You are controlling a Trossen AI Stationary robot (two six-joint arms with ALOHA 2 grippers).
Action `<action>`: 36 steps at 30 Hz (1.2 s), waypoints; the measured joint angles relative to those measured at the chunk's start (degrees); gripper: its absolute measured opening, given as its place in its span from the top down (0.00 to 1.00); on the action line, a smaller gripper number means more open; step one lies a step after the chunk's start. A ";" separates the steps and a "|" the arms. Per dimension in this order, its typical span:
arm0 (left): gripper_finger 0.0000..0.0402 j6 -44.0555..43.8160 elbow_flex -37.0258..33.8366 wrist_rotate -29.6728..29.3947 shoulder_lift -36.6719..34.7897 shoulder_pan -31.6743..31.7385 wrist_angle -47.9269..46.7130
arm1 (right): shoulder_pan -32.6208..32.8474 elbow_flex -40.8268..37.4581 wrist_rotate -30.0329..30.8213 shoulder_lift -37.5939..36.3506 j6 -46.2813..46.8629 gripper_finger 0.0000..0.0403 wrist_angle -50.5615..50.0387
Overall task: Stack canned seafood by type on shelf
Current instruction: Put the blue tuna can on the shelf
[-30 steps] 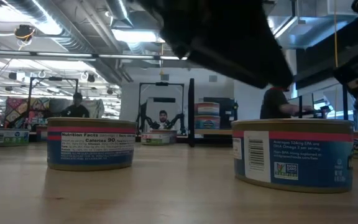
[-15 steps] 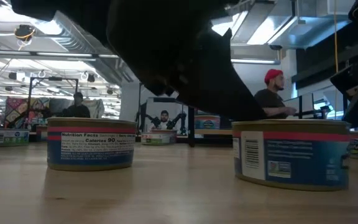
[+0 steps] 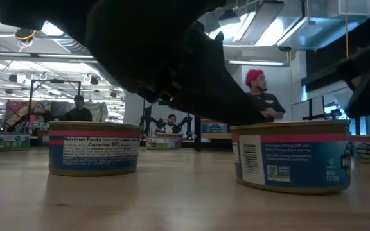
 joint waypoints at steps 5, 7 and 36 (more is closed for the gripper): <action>0.99 0.02 0.00 -0.18 0.00 -0.17 -1.06 | -0.02 1.41 1.15 0.00 -7.68 0.45 -0.04; 0.99 0.00 0.00 -0.47 0.02 -0.36 -1.07 | 0.00 1.86 1.18 0.00 -11.93 0.45 -0.02; 1.00 -0.77 -4.75 -6.16 0.04 -2.34 6.83 | -3.39 2.26 -0.82 0.74 -43.39 0.45 0.02</action>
